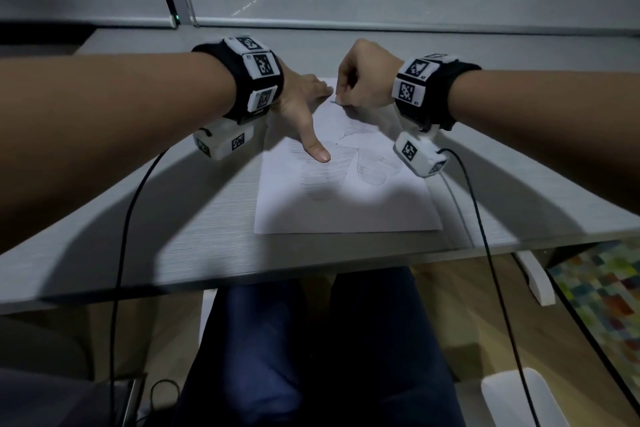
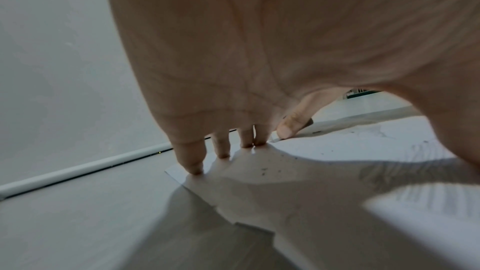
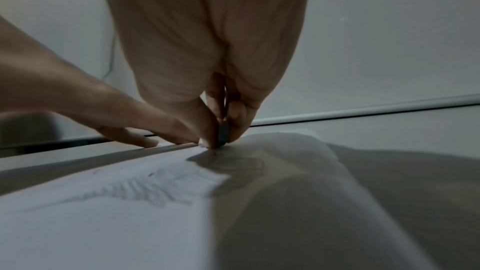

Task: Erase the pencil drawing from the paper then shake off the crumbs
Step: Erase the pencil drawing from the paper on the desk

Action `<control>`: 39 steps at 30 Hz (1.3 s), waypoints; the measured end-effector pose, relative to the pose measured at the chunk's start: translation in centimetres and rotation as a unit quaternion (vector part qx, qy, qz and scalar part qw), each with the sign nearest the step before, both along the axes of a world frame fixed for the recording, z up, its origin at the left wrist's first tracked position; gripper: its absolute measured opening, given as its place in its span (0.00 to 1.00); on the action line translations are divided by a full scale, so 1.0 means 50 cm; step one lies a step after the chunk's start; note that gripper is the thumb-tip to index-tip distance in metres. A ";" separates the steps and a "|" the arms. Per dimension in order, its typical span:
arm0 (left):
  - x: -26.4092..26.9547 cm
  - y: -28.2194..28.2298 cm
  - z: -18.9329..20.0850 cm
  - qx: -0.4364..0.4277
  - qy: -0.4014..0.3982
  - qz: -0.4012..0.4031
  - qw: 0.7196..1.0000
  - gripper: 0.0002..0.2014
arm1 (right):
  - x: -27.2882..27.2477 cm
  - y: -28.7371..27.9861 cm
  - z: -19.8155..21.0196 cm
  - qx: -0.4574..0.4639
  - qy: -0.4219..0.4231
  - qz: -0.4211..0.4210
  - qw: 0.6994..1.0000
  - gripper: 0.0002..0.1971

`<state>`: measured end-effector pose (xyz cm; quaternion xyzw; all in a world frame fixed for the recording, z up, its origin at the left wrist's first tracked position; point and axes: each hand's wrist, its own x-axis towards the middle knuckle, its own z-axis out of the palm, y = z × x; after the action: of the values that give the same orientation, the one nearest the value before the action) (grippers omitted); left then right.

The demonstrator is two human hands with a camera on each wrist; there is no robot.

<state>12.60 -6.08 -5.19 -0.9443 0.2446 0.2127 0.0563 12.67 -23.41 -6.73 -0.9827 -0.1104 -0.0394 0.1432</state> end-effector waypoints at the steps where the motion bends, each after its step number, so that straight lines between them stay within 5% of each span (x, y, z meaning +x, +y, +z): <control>1: -0.001 -0.001 0.001 -0.001 0.000 0.000 1.000 0.72 | 0.005 0.002 0.000 -0.003 -0.007 -0.010 1.000 0.03; 9: 0.004 -0.013 0.001 0.006 0.009 -0.013 1.000 0.70 | -0.042 0.013 -0.006 0.012 0.030 0.075 0.997 0.03; 13: -0.005 -0.011 0.013 0.017 -0.008 -0.012 1.000 0.73 | -0.040 -0.008 -0.003 -0.007 0.000 0.015 1.000 0.04; 16: -0.006 -0.003 0.031 0.024 -0.023 -0.008 0.999 0.66 | -0.041 -0.021 0.002 -0.024 -0.001 -0.024 0.999 0.05; 28: -0.032 -0.007 0.012 0.044 -0.007 -0.019 0.999 0.70 | -0.112 -0.008 -0.007 0.017 0.044 0.103 0.994 0.03; 35: -0.038 -0.015 0.020 0.056 -0.011 -0.014 0.998 0.70 | -0.079 -0.021 0.009 -0.018 0.015 0.018 1.000 0.04; 39: -0.035 -0.022 0.017 0.055 -0.020 -0.017 0.998 0.68 | -0.105 -0.011 -0.001 -0.013 0.010 0.059 0.998 0.04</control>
<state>10.87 -7.16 -4.33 -0.9395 0.2474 0.2059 0.1170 7.43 -23.96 -6.79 -0.9765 -0.1678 -0.0200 0.1340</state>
